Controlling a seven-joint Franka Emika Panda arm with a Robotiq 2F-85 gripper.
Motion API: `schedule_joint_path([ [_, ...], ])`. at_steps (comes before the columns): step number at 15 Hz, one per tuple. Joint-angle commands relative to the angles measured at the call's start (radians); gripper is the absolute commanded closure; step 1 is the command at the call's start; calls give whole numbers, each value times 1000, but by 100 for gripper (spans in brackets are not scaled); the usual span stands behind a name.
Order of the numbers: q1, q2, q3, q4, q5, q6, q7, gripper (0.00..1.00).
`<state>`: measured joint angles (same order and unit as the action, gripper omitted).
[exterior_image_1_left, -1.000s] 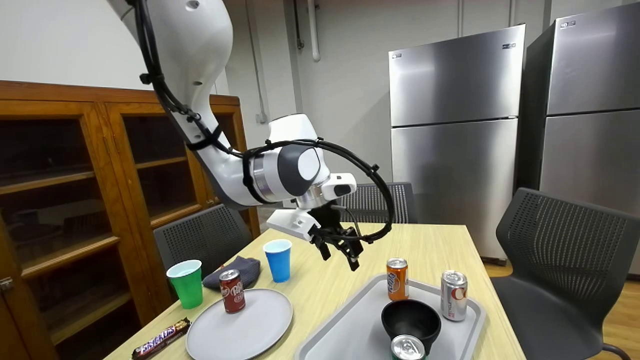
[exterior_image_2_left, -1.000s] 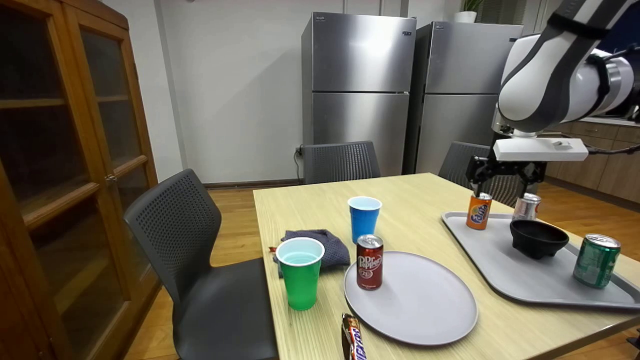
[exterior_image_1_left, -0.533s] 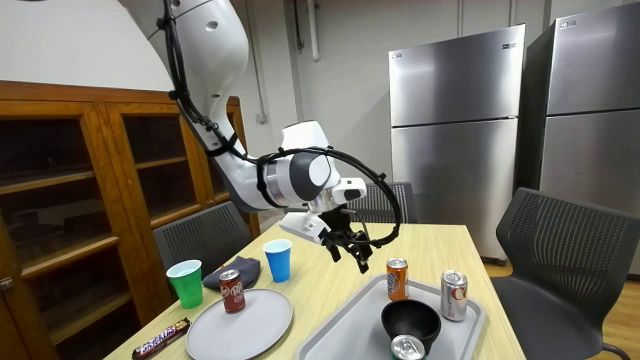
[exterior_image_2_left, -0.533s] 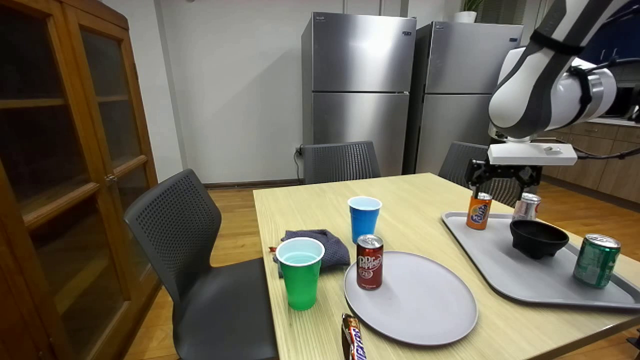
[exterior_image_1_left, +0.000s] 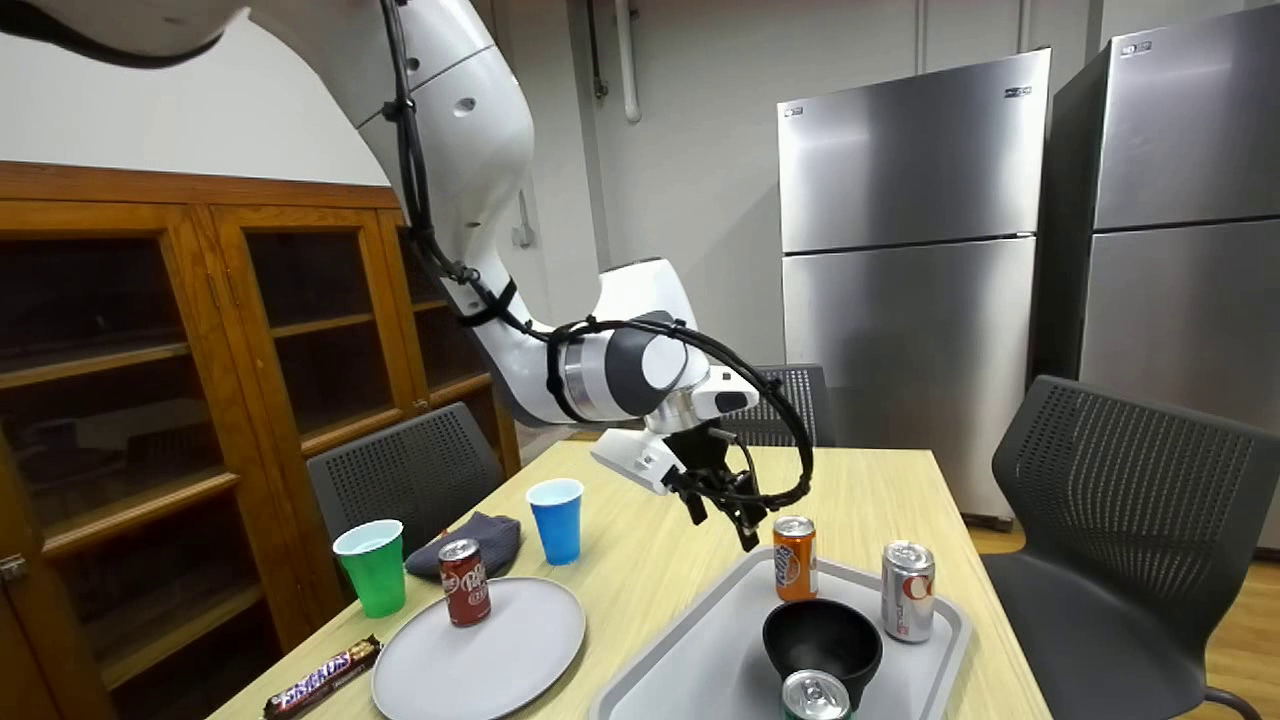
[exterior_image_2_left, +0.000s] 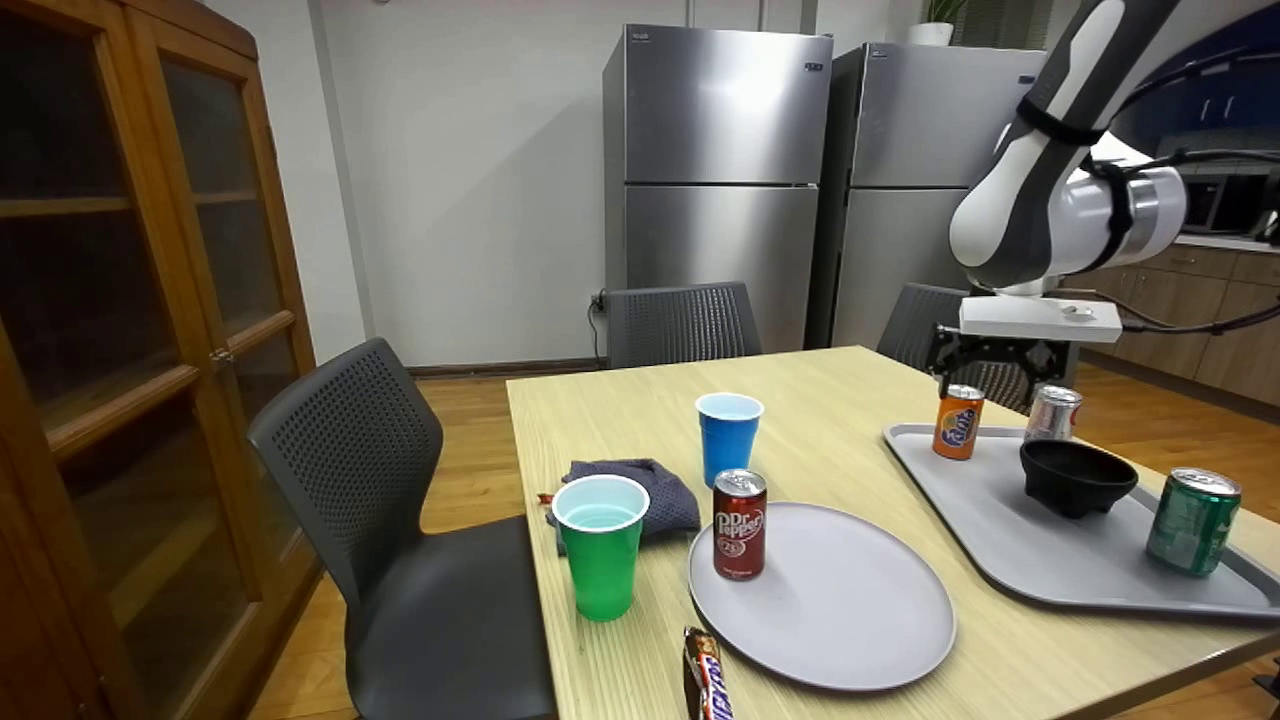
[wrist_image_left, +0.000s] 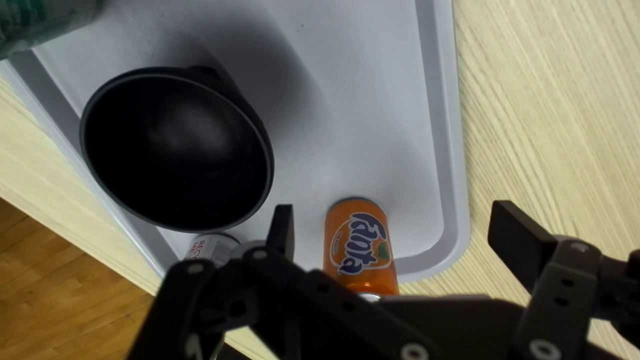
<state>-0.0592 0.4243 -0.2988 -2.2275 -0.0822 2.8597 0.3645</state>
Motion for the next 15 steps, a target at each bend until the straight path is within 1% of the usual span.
schedule_joint_path([
  [1,-41,61,26,87,51,-18,-64,0],
  [9,-95,178,48,230,95,-42,-122,0],
  [15,-111,254,54,326,106,-64,-121,0],
])
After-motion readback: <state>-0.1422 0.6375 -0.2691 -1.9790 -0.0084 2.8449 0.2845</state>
